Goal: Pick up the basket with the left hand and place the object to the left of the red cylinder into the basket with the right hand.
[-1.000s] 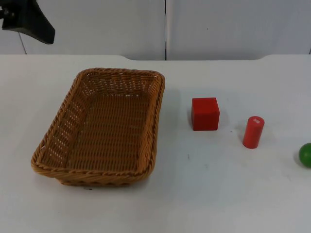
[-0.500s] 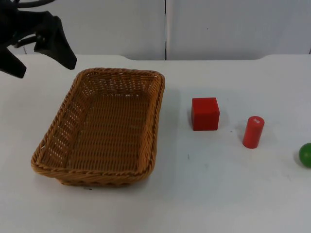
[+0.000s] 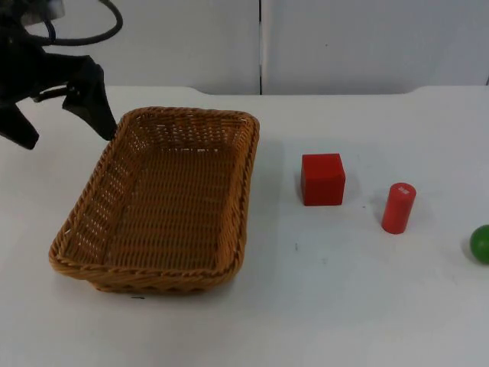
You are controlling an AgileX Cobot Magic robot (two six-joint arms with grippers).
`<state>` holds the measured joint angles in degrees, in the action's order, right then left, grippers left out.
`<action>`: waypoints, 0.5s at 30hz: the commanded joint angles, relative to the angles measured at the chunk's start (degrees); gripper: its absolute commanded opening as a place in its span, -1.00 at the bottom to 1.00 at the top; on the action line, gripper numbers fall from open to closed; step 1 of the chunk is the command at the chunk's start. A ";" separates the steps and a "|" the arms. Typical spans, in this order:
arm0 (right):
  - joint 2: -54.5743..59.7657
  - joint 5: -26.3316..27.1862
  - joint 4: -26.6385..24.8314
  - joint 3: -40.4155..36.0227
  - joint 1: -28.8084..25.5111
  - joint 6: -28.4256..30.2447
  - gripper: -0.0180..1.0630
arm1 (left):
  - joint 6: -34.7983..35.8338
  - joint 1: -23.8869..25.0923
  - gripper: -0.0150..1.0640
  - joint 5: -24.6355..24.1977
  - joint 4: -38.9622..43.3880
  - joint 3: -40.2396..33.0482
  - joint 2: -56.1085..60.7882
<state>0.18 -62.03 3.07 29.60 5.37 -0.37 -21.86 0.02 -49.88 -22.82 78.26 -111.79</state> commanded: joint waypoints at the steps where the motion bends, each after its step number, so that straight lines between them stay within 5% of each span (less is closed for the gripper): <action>1: -0.18 0.18 -0.26 -0.07 -0.69 -0.24 0.98 | 0.88 0.03 0.97 -0.23 1.03 0.61 -1.41; 15: -0.18 0.18 -0.26 -0.07 -0.69 -0.24 0.98 | -4.94 0.03 0.97 -3.66 -3.70 6.22 -11.98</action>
<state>0.18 -62.03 3.07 29.60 5.37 -0.37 -24.04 0.00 -53.12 -23.29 83.53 -122.80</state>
